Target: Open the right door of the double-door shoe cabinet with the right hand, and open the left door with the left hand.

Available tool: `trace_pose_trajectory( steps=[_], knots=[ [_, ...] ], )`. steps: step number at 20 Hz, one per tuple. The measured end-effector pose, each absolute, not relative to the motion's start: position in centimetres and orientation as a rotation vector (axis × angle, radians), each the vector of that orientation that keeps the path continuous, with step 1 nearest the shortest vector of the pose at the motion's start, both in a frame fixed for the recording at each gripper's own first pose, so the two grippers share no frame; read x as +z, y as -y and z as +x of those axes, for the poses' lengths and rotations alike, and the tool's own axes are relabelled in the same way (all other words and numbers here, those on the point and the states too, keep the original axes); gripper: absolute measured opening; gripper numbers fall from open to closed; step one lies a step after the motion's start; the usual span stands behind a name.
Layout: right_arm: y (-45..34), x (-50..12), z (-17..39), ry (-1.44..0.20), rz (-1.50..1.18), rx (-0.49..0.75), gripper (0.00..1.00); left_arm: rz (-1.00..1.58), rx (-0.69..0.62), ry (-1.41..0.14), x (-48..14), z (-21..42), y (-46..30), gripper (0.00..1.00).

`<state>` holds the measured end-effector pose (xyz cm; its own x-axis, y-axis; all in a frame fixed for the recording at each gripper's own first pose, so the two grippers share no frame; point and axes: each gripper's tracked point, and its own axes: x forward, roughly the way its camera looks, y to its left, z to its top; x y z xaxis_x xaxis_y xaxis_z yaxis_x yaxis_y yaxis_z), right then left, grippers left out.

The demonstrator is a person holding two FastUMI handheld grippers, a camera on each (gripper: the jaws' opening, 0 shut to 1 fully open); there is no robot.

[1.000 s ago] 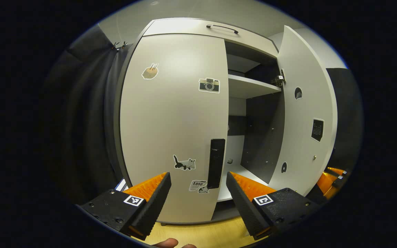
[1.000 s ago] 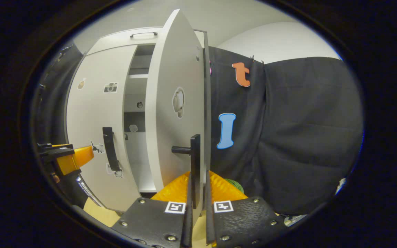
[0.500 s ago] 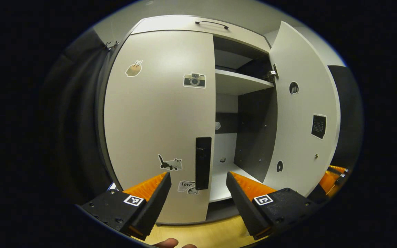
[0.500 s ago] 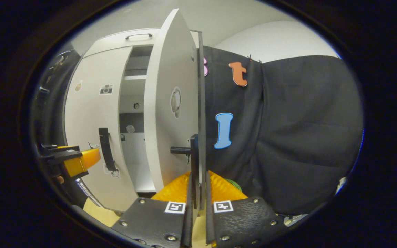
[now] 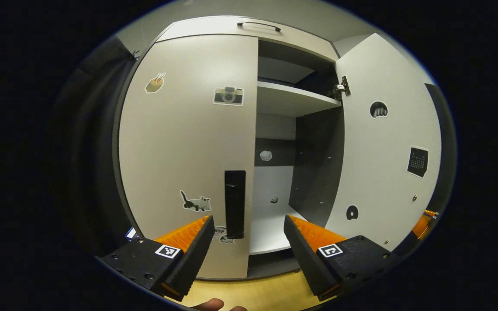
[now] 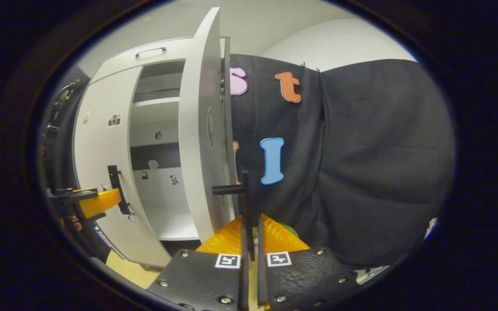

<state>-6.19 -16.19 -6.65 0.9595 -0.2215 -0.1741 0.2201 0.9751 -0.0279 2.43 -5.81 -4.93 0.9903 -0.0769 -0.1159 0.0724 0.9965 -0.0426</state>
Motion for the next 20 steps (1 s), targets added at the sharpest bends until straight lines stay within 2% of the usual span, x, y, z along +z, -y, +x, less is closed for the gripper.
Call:
trace_pose_trajectory(
  steps=[4,8,9,10,13,16,19,20],
  knots=[
    [18.0,-6.8,-5.9,-0.194,0.02,-0.163,0.07,-0.034,-0.073,-0.112,-4.9,2.6,8.1,1.0],
    [19.5,-6.8,-5.6,-0.194,0.027,-0.114,0.1,-0.024,-0.032,-0.118,-5.3,3.2,8.8,1.0],
    [19.6,-6.8,-5.6,-0.198,0.031,-0.102,0.18,-0.025,-0.017,-0.119,-5.4,3.4,8.7,1.0],
    [19.9,-6.7,-5.4,-0.191,0.036,-0.093,0.22,-0.024,0.002,-0.12,-5.5,3.7,8.6,1.0],
    [20.9,-6.7,-5.5,-0.188,0.045,-0.053,0.26,-0.015,0.071,-0.115,-5.7,4.6,7.3,1.0],
    [21.4,-6.7,-5.1,-0.19,0.06,-0.01,0.26,-0.013,0.134,-0.118,-6.1,5.8,5.8,1.0],
    [21.7,-6.7,-5.0,-0.185,0.065,0.01,0.34,-0.017,0.185,-0.131,-7.0,7.2,4.5,1.0],
    [21.8,-6.7,-5.0,-0.188,0.063,0.018,0.27,-0.018,0.199,-0.136,-7.3,7.6,4.1,1.0]
  ],
)
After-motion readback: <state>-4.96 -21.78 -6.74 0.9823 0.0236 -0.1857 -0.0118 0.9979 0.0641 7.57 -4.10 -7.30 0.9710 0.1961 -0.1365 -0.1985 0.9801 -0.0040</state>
